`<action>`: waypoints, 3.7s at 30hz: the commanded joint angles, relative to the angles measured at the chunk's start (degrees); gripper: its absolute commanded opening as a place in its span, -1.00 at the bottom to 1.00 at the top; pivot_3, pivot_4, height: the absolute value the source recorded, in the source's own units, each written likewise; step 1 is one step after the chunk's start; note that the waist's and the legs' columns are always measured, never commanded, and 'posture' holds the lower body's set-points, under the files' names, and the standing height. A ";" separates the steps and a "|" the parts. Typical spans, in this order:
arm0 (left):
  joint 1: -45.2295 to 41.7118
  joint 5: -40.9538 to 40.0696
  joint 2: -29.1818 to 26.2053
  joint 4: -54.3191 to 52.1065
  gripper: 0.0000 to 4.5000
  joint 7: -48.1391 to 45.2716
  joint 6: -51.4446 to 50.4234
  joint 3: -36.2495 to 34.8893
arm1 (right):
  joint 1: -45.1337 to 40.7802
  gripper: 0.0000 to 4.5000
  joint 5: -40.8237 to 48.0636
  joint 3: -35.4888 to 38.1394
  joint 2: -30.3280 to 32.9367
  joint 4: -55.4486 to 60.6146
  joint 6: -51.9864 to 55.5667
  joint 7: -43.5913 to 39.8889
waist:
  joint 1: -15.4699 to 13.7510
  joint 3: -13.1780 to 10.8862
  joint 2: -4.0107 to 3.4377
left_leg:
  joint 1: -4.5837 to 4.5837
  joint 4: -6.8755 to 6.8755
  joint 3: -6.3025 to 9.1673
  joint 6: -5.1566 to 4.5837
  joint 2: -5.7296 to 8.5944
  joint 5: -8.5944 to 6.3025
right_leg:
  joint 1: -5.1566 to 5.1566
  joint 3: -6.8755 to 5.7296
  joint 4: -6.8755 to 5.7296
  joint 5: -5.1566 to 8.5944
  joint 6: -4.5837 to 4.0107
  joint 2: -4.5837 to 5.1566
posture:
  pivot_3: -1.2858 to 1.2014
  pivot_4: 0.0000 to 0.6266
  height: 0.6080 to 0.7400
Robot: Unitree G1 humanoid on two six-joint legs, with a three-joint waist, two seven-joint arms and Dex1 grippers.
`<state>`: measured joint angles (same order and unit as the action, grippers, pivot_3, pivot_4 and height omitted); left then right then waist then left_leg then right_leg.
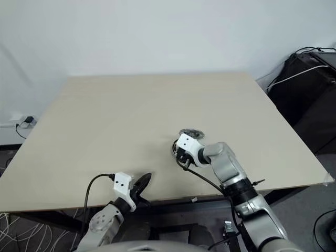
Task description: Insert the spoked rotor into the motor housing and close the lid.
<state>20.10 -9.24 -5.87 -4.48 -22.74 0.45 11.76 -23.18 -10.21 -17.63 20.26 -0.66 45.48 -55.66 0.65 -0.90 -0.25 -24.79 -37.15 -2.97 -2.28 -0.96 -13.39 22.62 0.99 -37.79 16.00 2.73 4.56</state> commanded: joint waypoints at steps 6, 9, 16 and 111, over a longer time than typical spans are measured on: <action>-0.76 -0.59 -0.11 -0.25 -1.00 -1.08 -0.02 0.18 | -0.60 -0.96 10.45 8.67 -4.35 18.28 27.22 6.44 | 0.06 -0.02 -0.02 | 0.05 -0.02 0.04 0.00 0.00 0.00 | -0.06 -0.08 -0.05 0.00 0.00 -0.01 | 0.03 -1.00 1.00; -0.89 -0.50 -0.10 -0.19 -1.00 -1.25 -0.14 0.22 | -1.37 -0.96 12.26 10.05 -7.63 18.88 32.30 10.65 | 0.08 -0.02 -0.02 | 0.05 -0.04 0.05 -0.01 0.02 0.00 | -0.06 -0.10 -0.06 -0.01 0.01 -0.05 | 0.03 -1.00 1.00; -0.97 -0.36 0.01 -0.11 -1.00 -1.15 -0.13 0.09 | -0.70 -0.96 15.53 6.26 -10.19 15.99 33.35 17.70 | 0.12 -0.03 -0.01 | 0.01 -0.07 0.03 -0.26 0.16 0.14 | -0.09 -0.10 -0.01 -0.01 0.04 -0.11 | 0.03 -1.00 1.00; -0.95 -0.61 -0.03 0.34 -1.00 -0.82 0.04 -0.07 | -6.14 -0.95 -9.59 -14.83 10.85 -5.10 -43.64 -10.35 | 0.03 -0.10 0.29 | 0.80 -0.37 0.22 -0.24 0.22 0.21 | -1.02 -0.10 -0.02 -0.21 0.41 -0.09 | 0.03 -1.00 1.00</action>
<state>19.79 -9.26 -6.09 -3.15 -23.21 0.03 11.73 -28.71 -22.22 -35.10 31.89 -10.01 -0.95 -65.12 0.68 -0.99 0.04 -23.99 -37.51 -2.74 -2.52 -0.75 -13.18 21.60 0.89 -37.81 15.80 3.13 4.47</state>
